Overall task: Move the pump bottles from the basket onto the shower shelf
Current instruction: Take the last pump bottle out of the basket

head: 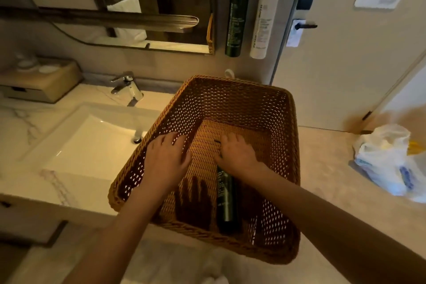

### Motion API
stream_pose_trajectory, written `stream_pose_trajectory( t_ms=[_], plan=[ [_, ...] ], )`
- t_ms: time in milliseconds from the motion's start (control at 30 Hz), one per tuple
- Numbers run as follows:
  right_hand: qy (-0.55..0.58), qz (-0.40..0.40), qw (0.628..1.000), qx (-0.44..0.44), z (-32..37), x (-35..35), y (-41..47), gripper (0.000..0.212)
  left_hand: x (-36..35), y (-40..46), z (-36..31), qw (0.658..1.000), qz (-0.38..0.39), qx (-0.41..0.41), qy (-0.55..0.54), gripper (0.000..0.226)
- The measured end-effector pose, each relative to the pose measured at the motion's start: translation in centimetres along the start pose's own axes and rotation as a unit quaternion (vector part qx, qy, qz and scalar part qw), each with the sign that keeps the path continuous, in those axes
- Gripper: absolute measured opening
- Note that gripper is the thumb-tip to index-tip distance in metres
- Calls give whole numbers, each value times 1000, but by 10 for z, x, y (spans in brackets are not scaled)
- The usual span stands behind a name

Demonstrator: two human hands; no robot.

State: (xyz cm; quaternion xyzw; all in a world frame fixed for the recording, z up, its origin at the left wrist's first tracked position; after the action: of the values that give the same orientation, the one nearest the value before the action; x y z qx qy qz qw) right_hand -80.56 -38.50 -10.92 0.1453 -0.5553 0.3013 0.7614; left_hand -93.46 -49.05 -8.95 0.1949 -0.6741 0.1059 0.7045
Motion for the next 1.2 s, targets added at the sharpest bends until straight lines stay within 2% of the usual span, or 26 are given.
stream_pose_trajectory(
  t_ms=[167, 333, 400, 467, 533, 600, 700, 833, 933, 1000, 1100, 1167, 1200],
  plan=[
    [38, 94, 983, -155, -24, -39, 25, 80, -13, 1, 4, 1000, 26, -15, -8, 51],
    [189, 99, 943, -254, -39, -66, 37, 68, -16, 9, 5, 999, 37, -21, -30, 50],
    [260, 114, 915, -286, -43, -74, 40, 62, -16, 11, 3, 998, 40, -23, -51, 48],
    [367, 133, 866, -314, -41, -75, 42, 62, -17, 10, 3, 995, 45, -17, -84, 48],
    [407, 142, 856, -286, -33, -66, 46, 59, -17, 9, 6, 991, 52, -3, -121, 48],
    [422, 126, 873, -211, -22, -50, 51, 51, -17, 10, 9, 986, 59, 14, -157, 47],
    [444, 55, 891, -74, -1, -6, 45, 44, -13, 10, 12, 972, 66, 42, -223, 45],
    [475, -46, 878, 44, 26, 68, 25, 46, 1, 2, 8, 939, 71, 78, -328, 45],
    [508, -90, 851, 101, 40, 116, 8, 49, 18, -11, 1, 904, 69, 128, -402, 52],
    [518, -109, 836, 144, 47, 140, -5, 53, 29, -21, -6, 862, 68, 168, -473, 49],
    [516, -129, 818, 220, 56, 167, -29, 58, 49, -42, -22, 751, 61, 199, -627, 29],
    [515, -128, 806, 263, 60, 176, -46, 61, 58, -61, -30, 684, 35, 201, -700, 31],
    [519, -120, 798, 282, 62, 177, -55, 61, 59, -72, -33, 640, 16, 211, -739, 37]
  ],
)
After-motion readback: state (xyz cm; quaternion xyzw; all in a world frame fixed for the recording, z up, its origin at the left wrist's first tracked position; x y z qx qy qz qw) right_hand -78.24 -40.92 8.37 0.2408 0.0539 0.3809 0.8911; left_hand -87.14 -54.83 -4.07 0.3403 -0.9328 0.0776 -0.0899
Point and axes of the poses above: each hand's wrist, its own y-axis towards the middle knuckle, its own x-axis out of the back of the hand, z = x × y, the point moved 4 cm from there along y, towards the middle knuckle, and after that the axes turned 11 degrees about y, right-handed, at the moved point
